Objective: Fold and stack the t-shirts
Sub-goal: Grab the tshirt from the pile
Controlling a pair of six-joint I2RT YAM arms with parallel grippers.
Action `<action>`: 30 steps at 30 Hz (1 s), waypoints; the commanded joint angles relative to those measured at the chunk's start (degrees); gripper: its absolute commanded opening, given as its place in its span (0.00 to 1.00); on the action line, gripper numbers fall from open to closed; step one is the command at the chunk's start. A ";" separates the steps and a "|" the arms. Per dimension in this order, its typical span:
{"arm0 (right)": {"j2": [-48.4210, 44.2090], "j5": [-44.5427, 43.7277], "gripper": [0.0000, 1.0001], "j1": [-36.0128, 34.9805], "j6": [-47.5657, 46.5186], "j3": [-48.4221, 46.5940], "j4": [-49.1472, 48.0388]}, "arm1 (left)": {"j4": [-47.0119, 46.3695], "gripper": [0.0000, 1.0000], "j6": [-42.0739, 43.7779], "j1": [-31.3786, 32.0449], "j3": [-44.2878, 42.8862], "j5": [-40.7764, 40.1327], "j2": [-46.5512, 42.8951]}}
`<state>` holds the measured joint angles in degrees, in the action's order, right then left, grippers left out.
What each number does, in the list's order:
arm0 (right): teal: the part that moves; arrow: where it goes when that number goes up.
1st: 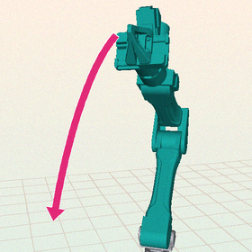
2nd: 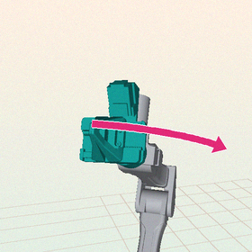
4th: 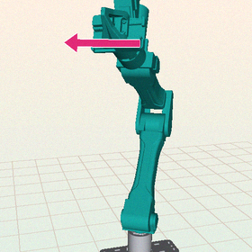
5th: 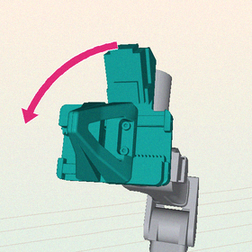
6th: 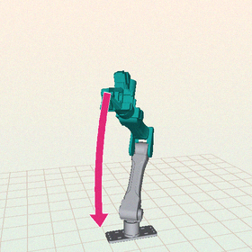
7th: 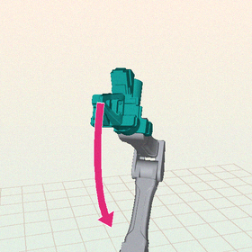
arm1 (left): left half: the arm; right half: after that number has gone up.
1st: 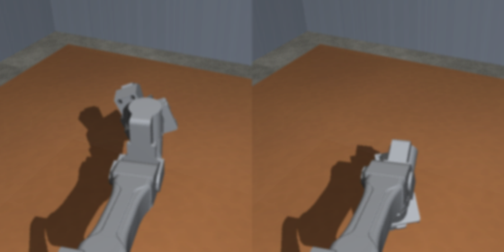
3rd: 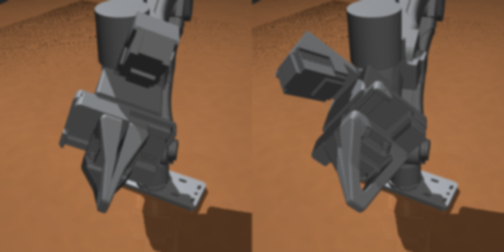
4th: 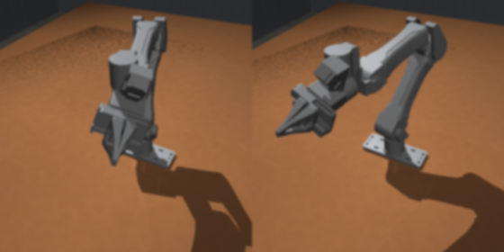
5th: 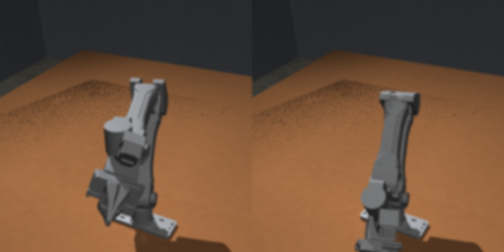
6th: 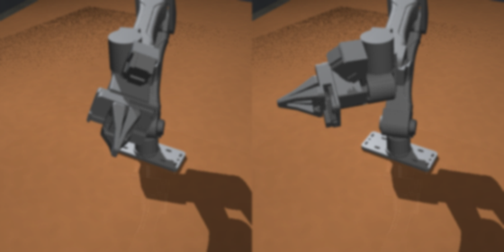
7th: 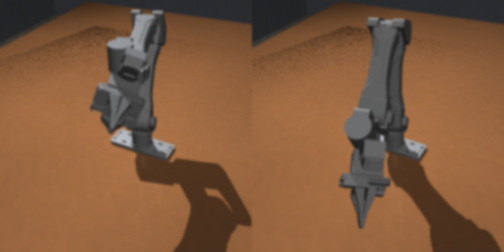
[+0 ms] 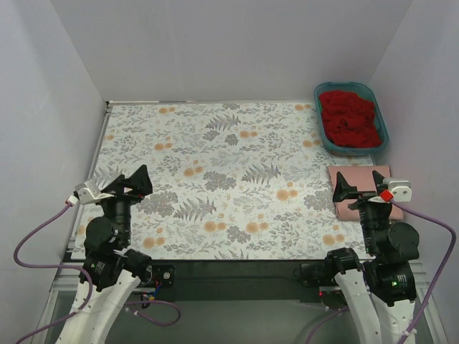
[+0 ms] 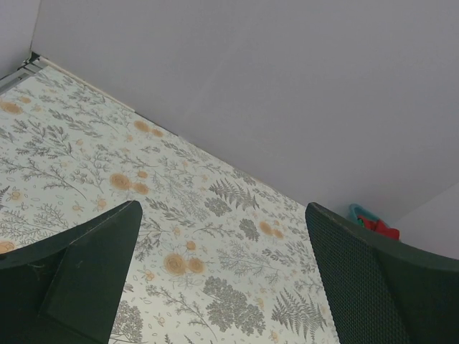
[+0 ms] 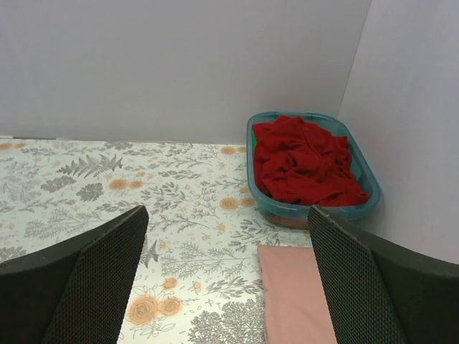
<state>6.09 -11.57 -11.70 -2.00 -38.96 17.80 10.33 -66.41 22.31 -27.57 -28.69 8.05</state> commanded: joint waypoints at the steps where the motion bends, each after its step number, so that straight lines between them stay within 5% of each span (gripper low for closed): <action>1: 1.91 1.11 0.98 -0.34 -0.55 -1.03 -2.95 | 0.48 0.98 0.93 -0.24 -0.03 0.65 0.47; 7: 8.92 4.54 0.98 -0.25 1.56 -0.76 -6.72 | -1.27 0.98 0.94 -0.16 2.52 1.09 4.68; 14: 32.12 5.95 0.98 -0.25 7.00 -11.20 -8.40 | 0.57 0.98 1.20 -0.16 -0.02 3.55 15.05; 24: 68.05 -4.94 0.98 2.29 9.73 -31.94 -8.13 | 2.59 0.98 1.81 -0.24 -0.46 4.17 13.75; 30: 83.88 -2.15 0.80 10.46 9.38 -40.13 -8.13 | 2.77 0.98 1.55 -0.16 -0.20 3.37 11.90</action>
<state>85.19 -13.63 -4.69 7.20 -75.05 10.94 12.40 -65.41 22.31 -26.09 -24.97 20.58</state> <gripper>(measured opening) 0.812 0.982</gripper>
